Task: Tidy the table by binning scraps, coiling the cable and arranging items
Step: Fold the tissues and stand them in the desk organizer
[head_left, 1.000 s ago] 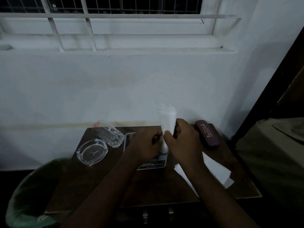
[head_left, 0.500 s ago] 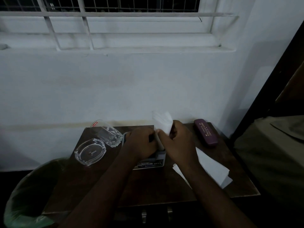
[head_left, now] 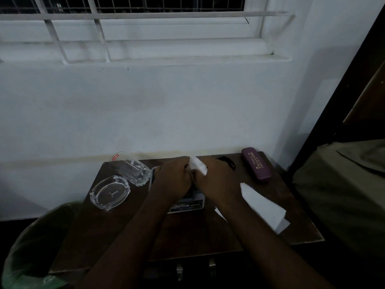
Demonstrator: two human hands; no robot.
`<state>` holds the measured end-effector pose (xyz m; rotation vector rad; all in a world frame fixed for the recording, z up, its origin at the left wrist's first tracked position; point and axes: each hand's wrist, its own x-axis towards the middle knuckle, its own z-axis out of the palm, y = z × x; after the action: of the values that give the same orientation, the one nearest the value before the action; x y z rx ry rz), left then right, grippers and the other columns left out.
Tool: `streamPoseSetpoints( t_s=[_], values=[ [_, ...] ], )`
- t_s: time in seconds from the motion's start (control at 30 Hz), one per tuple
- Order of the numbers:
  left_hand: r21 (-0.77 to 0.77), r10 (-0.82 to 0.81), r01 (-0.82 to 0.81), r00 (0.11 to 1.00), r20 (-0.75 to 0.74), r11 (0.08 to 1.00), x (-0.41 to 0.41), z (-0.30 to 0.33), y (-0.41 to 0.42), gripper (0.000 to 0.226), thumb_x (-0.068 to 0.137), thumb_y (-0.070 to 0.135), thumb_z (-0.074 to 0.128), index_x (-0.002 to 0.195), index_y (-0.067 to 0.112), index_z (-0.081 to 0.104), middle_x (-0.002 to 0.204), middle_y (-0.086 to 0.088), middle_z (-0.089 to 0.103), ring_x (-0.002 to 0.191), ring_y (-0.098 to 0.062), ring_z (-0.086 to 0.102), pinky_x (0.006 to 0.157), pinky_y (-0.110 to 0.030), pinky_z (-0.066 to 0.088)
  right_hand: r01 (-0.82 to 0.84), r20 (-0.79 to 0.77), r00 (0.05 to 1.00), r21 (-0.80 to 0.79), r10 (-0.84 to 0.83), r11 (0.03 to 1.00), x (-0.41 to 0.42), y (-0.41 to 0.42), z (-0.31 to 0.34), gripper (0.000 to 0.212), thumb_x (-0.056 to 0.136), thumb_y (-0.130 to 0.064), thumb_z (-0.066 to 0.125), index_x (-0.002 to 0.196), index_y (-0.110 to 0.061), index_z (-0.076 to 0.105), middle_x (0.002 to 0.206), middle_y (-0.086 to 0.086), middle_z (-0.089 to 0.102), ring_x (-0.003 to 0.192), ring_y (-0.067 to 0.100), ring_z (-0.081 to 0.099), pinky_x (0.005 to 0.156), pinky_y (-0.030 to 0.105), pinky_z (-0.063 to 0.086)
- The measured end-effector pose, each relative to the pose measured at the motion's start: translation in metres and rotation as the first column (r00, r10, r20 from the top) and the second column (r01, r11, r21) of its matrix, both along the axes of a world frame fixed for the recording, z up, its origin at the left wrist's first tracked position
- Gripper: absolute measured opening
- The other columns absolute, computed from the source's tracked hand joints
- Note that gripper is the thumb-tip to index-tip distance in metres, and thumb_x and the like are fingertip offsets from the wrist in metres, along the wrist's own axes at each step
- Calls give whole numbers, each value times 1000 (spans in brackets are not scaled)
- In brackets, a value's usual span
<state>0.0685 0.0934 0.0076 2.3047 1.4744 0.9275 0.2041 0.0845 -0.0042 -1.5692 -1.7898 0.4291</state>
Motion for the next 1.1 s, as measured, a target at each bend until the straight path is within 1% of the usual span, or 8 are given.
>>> streamPoseSetpoints(
  t_s=[0.13,0.27,0.4,0.5,0.57,0.77,0.93,1.1],
  values=[
    [161,172,-188,979,110,969,16,3,-18,46,87,14,44,129,-3,55,130,-21,59,121,-31,54,102,-40,41,98,-198,974,-76,-111,992,27,3,13,44,81,-66,52,98,-28,66,90,-14,69,84,6,65,68,26,49],
    [329,-68,-9,973,222,944,55,4,-39,24,84,-6,59,106,3,64,105,-11,64,100,-20,57,88,-27,43,246,-238,937,-75,-257,966,103,-4,16,21,82,-45,61,79,-25,67,81,-8,70,79,14,67,72,33,53],
    [240,-294,296,955,-45,925,96,-26,-49,27,84,-4,60,110,1,67,108,-18,67,103,-30,61,95,-35,41,223,209,963,-267,-170,938,145,-10,-16,18,89,-27,66,94,-12,73,103,8,69,95,26,63,81,29,46],
    [1,-259,262,953,-159,965,109,-58,-48,31,91,11,61,120,0,63,127,-19,61,121,-31,54,107,-33,34,257,312,938,-330,-152,908,149,-16,-39,16,87,-32,67,85,-16,67,91,4,65,89,23,62,81,29,47],
    [-31,-231,231,938,-260,972,111,-72,-46,29,88,19,64,109,0,66,117,-19,64,113,-32,58,103,-34,40,298,382,907,-289,-176,910,148,-18,-48,22,85,-39,68,81,-19,60,87,2,62,86,21,61,83,34,51],
    [-92,-162,140,938,-307,986,113,-85,-41,35,92,33,58,115,8,65,124,-9,61,119,-23,51,104,-29,30,242,294,949,-451,-113,859,142,-11,-42,26,79,-36,76,86,-12,67,91,2,70,88,20,65,87,37,52],
    [2,-195,203,945,-264,979,111,-80,-48,29,54,21,93,70,7,74,75,-8,73,71,-24,71,68,-26,57,170,145,982,-400,-121,900,143,-14,-35,31,68,-25,86,77,-28,56,88,-7,61,88,17,61,83,34,52],
    [-61,-156,145,959,-238,988,112,-83,-44,32,91,27,61,108,2,69,116,-13,66,111,-27,56,101,-32,35,205,159,973,-287,-164,936,142,-20,-39,35,70,-28,84,97,-26,63,93,-7,61,91,17,61,84,34,52]
  ],
)
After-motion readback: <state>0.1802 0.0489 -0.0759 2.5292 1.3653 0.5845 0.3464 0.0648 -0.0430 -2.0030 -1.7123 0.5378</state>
